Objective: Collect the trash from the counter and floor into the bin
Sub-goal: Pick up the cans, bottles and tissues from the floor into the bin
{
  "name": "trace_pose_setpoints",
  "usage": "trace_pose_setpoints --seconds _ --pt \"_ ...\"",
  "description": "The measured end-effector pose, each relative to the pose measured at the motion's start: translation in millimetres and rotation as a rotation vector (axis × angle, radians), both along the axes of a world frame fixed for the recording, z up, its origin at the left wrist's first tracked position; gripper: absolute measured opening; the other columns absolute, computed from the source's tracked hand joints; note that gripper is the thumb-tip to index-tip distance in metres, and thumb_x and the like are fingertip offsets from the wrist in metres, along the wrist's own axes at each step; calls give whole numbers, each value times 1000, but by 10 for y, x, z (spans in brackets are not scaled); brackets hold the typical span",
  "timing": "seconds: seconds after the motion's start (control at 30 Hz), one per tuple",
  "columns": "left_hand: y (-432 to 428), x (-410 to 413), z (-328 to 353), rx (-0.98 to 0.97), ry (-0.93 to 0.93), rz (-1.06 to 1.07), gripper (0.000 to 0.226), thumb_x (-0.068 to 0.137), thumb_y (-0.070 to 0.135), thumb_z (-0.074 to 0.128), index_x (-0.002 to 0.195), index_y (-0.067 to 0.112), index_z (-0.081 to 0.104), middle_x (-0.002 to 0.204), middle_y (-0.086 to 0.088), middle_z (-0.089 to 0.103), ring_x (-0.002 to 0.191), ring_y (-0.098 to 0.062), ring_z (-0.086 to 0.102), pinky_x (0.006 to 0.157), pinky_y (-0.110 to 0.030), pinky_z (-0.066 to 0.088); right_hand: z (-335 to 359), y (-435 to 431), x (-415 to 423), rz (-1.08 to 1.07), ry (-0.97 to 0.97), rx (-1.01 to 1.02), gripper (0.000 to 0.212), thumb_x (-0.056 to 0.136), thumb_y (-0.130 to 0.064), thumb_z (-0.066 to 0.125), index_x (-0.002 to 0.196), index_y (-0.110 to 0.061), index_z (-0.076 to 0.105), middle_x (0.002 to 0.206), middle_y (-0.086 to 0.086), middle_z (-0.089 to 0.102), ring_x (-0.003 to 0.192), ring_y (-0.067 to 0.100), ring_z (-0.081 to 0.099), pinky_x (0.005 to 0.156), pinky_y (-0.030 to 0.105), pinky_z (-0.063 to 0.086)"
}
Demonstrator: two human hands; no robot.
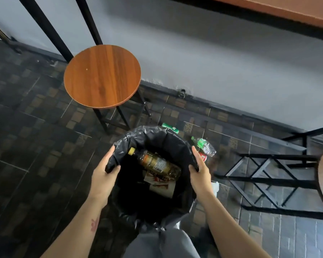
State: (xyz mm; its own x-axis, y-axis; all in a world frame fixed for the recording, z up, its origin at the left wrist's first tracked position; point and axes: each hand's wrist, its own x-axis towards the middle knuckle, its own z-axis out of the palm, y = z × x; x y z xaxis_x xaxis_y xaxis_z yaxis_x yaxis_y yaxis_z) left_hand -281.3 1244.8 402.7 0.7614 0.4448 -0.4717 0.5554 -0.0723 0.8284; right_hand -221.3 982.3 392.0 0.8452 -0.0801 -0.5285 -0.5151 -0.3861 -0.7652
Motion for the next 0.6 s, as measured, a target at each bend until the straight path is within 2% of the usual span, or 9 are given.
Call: trace_pose_setpoints --seconds 0.07,0.1,0.17,0.23,0.3,0.37,0.47,0.57,0.6 --pt "28 -128 -250 10 29 -5 65 95 1 59 142 45 47 142 24 43 133 2 35 112 -28 28 -230 35 -98 14 22 -6 66 99 3 43 146 -43 38 133 -25 45 121 32 48 94 32 41" --pt "49 -170 -396 18 39 -1 65 95 3 60 142 46 47 142 24 44 135 1 35 112 -28 28 -376 56 -118 15 36 -12 66 99 3 43 145 -44 38 134 -24 45 119 25 53 93 28 44" --pt "88 -228 -705 30 62 15 63 95 5 61 140 48 48 144 21 45 136 -1 35 111 -29 28 -676 91 -156 14 74 -9 66 100 2 42 144 -46 38 139 -23 44 106 -4 57 83 9 44" --pt "134 -269 -1055 36 91 34 62 95 7 62 140 48 48 144 19 46 136 -2 36 112 -29 28 -1006 146 -171 14 112 2 67 100 2 42 144 -48 37 138 -26 42 94 -20 47 71 -3 39" --pt "199 -300 -1427 38 110 58 62 95 8 63 138 50 49 144 19 48 138 -5 38 114 -33 30 -1357 220 -160 23 115 5 69 99 2 42 143 -50 38 136 -28 42 109 -16 44 71 -5 35" --pt "282 -321 -1830 35 102 88 61 95 8 63 137 50 51 144 19 49 139 -5 38 115 -34 30 -1763 315 -136 31 102 4 71 98 2 43 140 -55 39 133 -27 46 121 -3 45 74 -2 36" --pt "426 -316 -2382 41 79 130 58 95 8 63 139 44 51 144 21 49 138 -1 37 111 -26 28 -2332 505 -94 47 91 -1 72 98 0 43 136 -61 39 133 -25 49 113 6 57 75 9 44" --pt "614 -367 -2873 51 51 176 56 95 6 62 141 37 52 142 22 49 133 5 39 110 -22 29 -2817 744 -93 73 74 13 71 97 0 42 138 -58 38 138 -25 47 108 3 54 83 12 44" --pt "685 -391 -3020 66 35 185 56 95 5 62 141 35 52 141 21 51 131 6 40 111 -22 30 -2951 829 -105 72 71 22 70 98 0 42 140 -56 39 140 -23 47 104 -4 53 82 6 42"
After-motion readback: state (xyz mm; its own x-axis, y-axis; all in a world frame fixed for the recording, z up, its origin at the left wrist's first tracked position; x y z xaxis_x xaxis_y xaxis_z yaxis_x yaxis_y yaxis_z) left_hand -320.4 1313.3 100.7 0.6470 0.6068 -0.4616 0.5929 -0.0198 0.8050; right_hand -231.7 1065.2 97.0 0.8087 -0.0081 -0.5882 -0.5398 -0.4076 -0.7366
